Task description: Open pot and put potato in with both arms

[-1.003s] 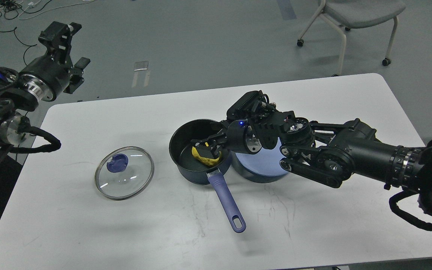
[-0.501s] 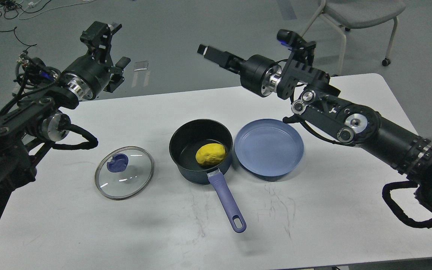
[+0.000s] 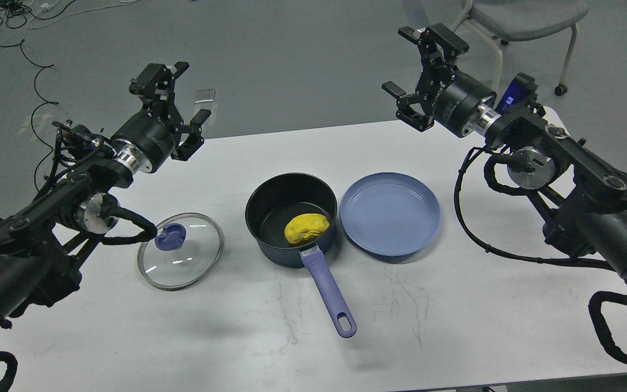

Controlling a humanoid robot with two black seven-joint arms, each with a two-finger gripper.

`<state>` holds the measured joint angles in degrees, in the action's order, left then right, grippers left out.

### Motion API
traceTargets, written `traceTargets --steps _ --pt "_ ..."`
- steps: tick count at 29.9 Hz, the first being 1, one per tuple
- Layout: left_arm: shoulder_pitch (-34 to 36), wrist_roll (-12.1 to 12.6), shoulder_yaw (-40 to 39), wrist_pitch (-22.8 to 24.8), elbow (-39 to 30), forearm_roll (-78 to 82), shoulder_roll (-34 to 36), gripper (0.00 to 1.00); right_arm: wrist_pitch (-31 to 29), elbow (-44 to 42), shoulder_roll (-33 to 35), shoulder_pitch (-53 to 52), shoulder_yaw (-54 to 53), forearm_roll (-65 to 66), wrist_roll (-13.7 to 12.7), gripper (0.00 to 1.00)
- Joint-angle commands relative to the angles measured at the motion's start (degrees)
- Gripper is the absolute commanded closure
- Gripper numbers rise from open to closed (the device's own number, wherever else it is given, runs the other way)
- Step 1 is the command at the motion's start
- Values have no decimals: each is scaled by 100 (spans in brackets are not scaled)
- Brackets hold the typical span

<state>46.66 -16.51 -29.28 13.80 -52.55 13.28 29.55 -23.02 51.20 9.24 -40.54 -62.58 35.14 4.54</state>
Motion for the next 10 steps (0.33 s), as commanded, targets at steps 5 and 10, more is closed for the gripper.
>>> traceTargets --steps 5,10 --pt "-254 -1 -245 282 -1 -124 -11 2 630 -14 -37 108 -35 -16 -41 0" --pt "-262 -10 -245 282 -1 -115 -2 2 711 30 -37 108 -17 -25 20 0"
